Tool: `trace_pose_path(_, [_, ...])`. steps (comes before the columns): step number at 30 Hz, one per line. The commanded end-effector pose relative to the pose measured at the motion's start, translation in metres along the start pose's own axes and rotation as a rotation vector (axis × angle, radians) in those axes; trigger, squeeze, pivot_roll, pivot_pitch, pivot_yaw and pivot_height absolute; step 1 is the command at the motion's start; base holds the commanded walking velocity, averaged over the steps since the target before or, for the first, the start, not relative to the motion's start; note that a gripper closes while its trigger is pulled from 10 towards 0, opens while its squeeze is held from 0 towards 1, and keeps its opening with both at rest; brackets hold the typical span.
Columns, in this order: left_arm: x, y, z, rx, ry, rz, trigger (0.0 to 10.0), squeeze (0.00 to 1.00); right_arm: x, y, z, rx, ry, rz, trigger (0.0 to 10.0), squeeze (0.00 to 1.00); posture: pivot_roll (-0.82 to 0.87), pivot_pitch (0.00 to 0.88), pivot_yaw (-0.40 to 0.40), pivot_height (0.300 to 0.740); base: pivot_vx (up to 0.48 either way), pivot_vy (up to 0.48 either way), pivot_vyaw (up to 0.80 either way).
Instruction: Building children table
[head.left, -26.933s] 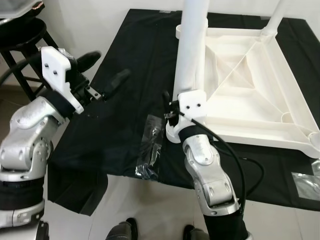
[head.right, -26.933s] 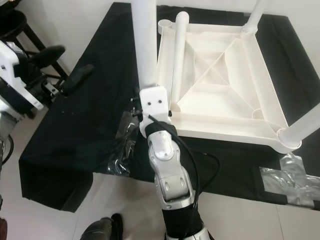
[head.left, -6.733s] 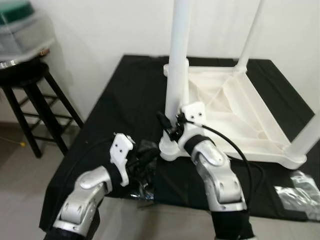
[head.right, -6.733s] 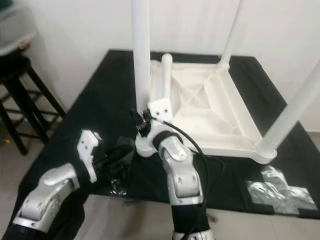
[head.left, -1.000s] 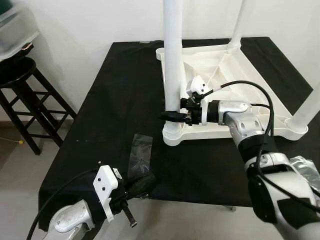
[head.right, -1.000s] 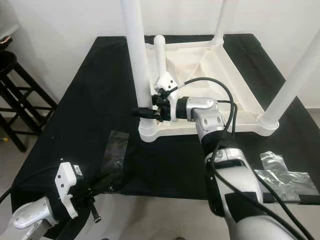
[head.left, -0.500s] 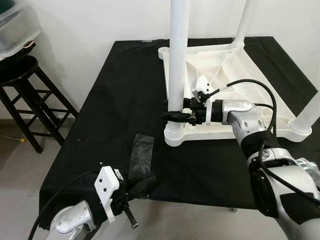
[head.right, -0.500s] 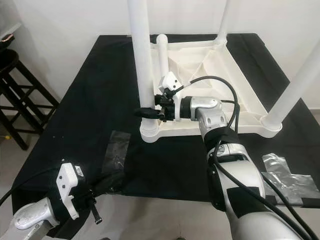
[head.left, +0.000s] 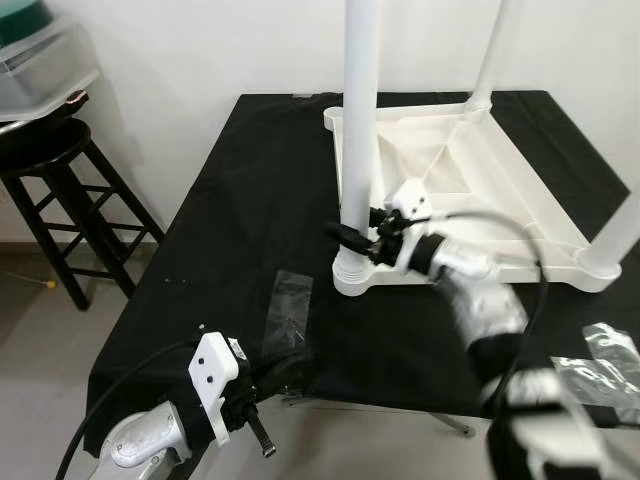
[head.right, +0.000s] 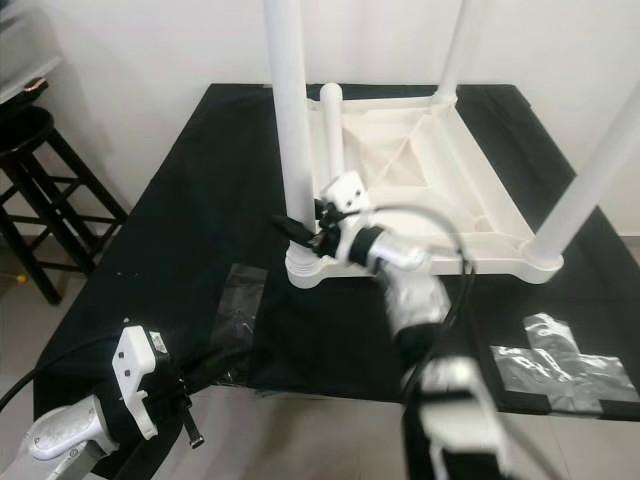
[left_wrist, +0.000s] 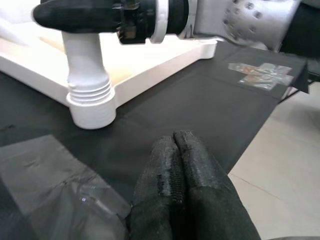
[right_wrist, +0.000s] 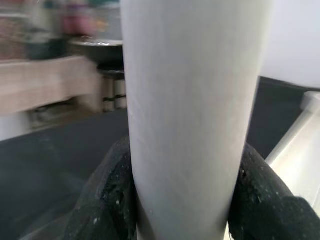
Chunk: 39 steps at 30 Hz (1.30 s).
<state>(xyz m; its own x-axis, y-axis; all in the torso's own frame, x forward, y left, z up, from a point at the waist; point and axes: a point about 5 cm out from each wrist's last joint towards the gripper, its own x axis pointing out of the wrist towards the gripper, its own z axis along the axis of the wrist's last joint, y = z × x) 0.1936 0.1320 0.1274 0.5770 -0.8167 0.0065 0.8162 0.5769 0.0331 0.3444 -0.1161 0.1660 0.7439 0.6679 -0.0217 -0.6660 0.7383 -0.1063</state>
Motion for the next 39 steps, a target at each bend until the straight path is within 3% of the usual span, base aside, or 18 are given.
trace_pose_path(1, [-0.003,0.001,-0.001,0.001,0.010,0.001,1.4,0.00,-0.010,0.012,-0.044,0.062,0.224,-0.049,0.0,0.00,0.04,0.106,0.041,0.740,0.000,0.000,0.00])
trace_pose_path(2, [-0.003,0.002,-0.001,0.001,0.011,0.001,1.3,0.00,-0.012,0.015,-0.040,0.044,0.220,-0.129,0.0,0.00,0.04,0.104,0.042,0.740,0.000,0.000,0.00])
trace_pose_path(4, [-0.003,0.002,-0.001,0.001,0.011,0.001,1.3,0.00,-0.012,0.015,-0.040,0.044,0.220,-0.129,0.0,0.00,0.04,0.104,0.042,0.740,0.000,0.000,0.00])
trace_pose_path(5, [-0.003,0.003,-0.001,0.001,0.013,-0.001,1.3,0.00,-0.013,0.014,-0.031,0.065,0.197,-0.253,0.0,0.00,0.04,0.100,0.041,0.740,0.000,0.000,0.00])
trace_pose_path(8, [-0.003,0.004,-0.001,0.002,0.016,-0.004,1.3,0.00,-0.010,0.021,-0.022,0.085,0.164,-0.372,0.0,0.00,0.04,0.101,0.039,0.740,0.000,0.000,0.00])
trace_pose_path(11, [-0.003,0.004,-0.001,0.003,0.017,-0.005,1.3,0.00,-0.008,0.026,-0.021,0.094,0.156,-0.386,0.0,0.00,0.05,0.104,0.034,0.740,0.000,0.000,0.00])
trace_pose_path(12, [-0.004,0.004,-0.001,0.004,0.016,0.001,1.4,0.00,-0.004,0.030,-0.019,0.110,0.144,-0.377,10.0,0.00,0.05,0.107,0.033,0.740,0.000,0.000,0.00])
trace_pose_path(14, [-0.004,0.004,-0.001,0.004,0.016,0.005,1.4,0.00,-0.002,0.031,-0.018,0.123,0.137,-0.371,10.0,0.00,0.05,0.107,0.033,0.740,0.000,0.000,0.00])
trace_pose_path(15, [-0.004,0.004,-0.001,0.004,0.015,0.008,1.4,0.00,0.001,0.033,-0.011,0.143,0.119,-0.331,10.0,1.00,0.05,0.108,0.037,0.740,0.000,0.000,0.00])
trace_pose_path(21, [-0.004,0.004,-0.001,0.003,0.015,0.007,1.4,0.00,0.008,0.026,0.028,0.156,-0.054,-0.183,10.0,1.00,0.05,0.115,0.039,0.740,0.000,0.000,0.00])
trace_pose_path(22, [-0.003,0.003,-0.001,0.002,0.014,0.005,1.4,0.00,0.006,0.024,0.043,0.077,-0.100,-0.023,10.0,0.96,0.05,0.116,0.038,0.740,0.000,0.000,0.00])
trace_pose_path(25, [-0.003,0.003,0.000,0.002,0.014,0.003,1.4,0.00,0.002,0.025,0.053,0.020,-0.111,0.082,10.0,0.96,0.05,0.117,0.038,0.740,0.000,0.000,0.00])
trace_pose_path(26, [-0.003,0.003,0.000,0.001,0.013,0.002,1.4,0.00,-0.006,0.026,0.054,-0.110,-0.074,0.227,10.0,0.93,0.05,0.120,0.035,0.740,0.000,0.000,0.00])
trace_pose_path(27, [-0.002,0.002,0.000,0.000,0.011,0.004,1.4,0.00,-0.013,0.017,0.052,-0.178,-0.017,0.332,10.0,0.00,0.06,0.124,0.032,0.740,0.000,0.000,0.00])
trace_pose_path(28, [-0.002,0.002,0.000,0.000,0.009,0.005,1.4,0.00,-0.018,0.004,0.051,-0.217,0.030,0.394,10.0,0.00,0.06,0.125,0.032,0.740,0.000,0.000,0.00])
trace_pose_path(29, [-0.002,0.002,0.000,0.000,0.009,0.005,1.4,0.00,-0.018,0.004,0.051,-0.217,0.030,0.394,10.0,0.00,0.06,0.125,0.032,0.740,0.000,0.000,0.00])
trace_pose_path(30, [-0.002,0.002,0.000,-0.002,0.007,0.007,1.4,0.00,-0.021,-0.016,0.052,-0.212,0.069,0.436,10.0,0.00,0.06,0.123,0.030,0.740,0.000,0.000,0.00])
trace_pose_path(39, [0.000,0.001,0.001,0.000,0.006,0.004,1.4,0.00,-0.010,-0.044,0.062,-0.129,0.037,0.437,10.0,0.00,0.07,0.121,0.028,0.740,0.000,0.000,0.00])
